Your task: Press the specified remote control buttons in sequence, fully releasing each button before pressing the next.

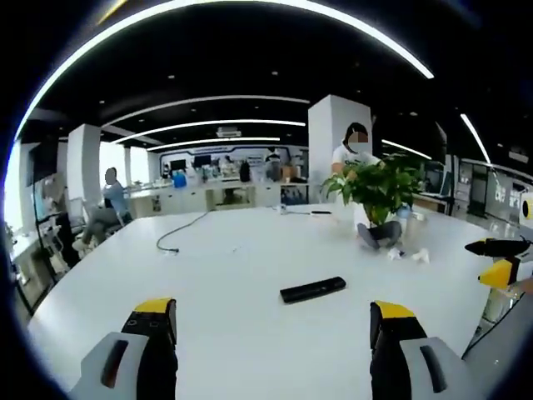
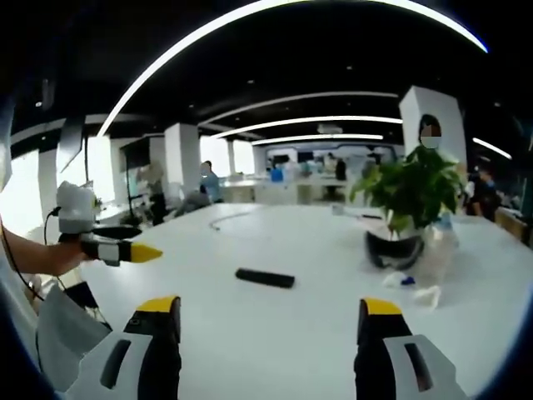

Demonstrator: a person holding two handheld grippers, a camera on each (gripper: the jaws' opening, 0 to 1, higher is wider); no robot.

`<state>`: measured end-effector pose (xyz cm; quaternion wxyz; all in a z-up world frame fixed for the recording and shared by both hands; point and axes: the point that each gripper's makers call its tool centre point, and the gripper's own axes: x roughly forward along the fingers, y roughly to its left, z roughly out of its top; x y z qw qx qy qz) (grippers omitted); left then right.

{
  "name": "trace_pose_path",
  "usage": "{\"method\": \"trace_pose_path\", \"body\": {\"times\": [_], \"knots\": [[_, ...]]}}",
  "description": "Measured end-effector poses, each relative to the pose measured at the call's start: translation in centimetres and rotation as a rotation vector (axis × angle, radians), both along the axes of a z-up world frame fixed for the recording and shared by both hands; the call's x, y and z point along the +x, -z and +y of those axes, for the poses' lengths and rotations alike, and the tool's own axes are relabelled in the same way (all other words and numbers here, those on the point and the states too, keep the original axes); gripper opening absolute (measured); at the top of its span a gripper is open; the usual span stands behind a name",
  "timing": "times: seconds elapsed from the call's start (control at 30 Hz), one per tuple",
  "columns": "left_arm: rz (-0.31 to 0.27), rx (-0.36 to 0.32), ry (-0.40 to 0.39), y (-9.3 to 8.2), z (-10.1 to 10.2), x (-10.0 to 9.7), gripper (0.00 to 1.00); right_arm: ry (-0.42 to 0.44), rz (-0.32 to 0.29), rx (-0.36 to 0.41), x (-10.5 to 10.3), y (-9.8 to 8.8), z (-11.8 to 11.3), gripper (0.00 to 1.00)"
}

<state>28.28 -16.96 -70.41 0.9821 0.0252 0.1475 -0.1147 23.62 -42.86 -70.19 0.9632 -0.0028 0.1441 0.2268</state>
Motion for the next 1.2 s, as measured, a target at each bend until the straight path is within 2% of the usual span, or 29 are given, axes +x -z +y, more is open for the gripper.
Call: {"method": "trace_pose_path", "body": {"times": [0.13,0.23,0.57,0.67,0.73,1.03,1.2], "knots": [[-0.014,0.002,-0.023,0.0,0.7,-1.3,1.00,-0.008,0.002,-0.004,-0.1,0.1,0.2,0.86],[-0.003,-0.005,-0.050,0.5,1.2,-2.2,1.00,-0.015,0.004,-0.009,-0.1,0.2,0.4,0.86],[-0.024,-0.074,-0.084,1.1,2.2,-3.1,1.00,-0.001,0.017,-0.025,0.0,0.6,0.1,0.86],[-0.011,-0.036,-0.095,1.5,2.5,-3.1,1.00,-0.003,0.022,-0.030,0.0,0.8,0.1,0.86],[-0.028,-0.044,-0.091,1.3,2.4,-3.1,1.00,-0.003,0.025,-0.036,-0.1,0.9,0.1,0.86],[-0.009,-0.001,-0.068,1.9,1.9,-3.4,1.00,0.015,0.029,-0.039,0.0,1.0,-0.2,0.86],[-0.017,-0.022,-0.087,1.7,2.5,-3.3,0.99,0.034,0.032,-0.037,0.1,1.0,-0.6,0.86]]}}
